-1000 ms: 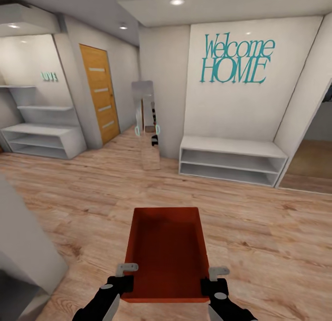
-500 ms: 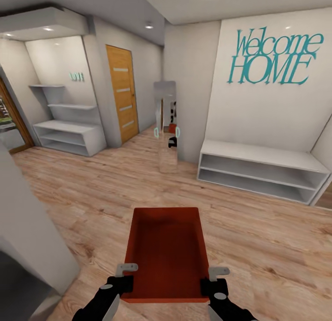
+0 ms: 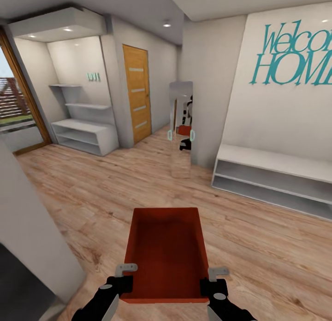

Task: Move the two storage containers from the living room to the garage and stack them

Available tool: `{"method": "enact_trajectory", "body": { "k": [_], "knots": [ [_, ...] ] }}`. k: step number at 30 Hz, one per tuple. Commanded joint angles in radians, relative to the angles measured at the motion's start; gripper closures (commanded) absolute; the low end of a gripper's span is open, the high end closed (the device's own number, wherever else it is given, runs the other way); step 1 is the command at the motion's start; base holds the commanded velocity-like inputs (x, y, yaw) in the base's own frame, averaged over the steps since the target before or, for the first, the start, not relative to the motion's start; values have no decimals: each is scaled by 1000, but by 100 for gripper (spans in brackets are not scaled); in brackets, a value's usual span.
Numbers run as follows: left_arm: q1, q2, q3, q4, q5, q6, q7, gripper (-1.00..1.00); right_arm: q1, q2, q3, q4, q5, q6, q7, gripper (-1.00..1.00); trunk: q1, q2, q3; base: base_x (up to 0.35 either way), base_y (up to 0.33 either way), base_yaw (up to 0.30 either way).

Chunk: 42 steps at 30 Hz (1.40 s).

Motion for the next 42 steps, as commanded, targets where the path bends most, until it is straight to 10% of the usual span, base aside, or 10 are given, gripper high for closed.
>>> {"method": "enact_trajectory", "body": {
  "k": [1, 42],
  "knots": [
    [0, 2, -3, -5, -18, -14, 12, 100, -1, -7, -13, 30, -29, -9, -6, 100, 1, -1, -2, 323, 0, 10],
    [0, 0, -3, 21, -20, -18, 12, 100, -1, -7, -12, 30, -29, -9, -6, 100, 1, -1, -2, 323, 0, 77]
  ]
}}
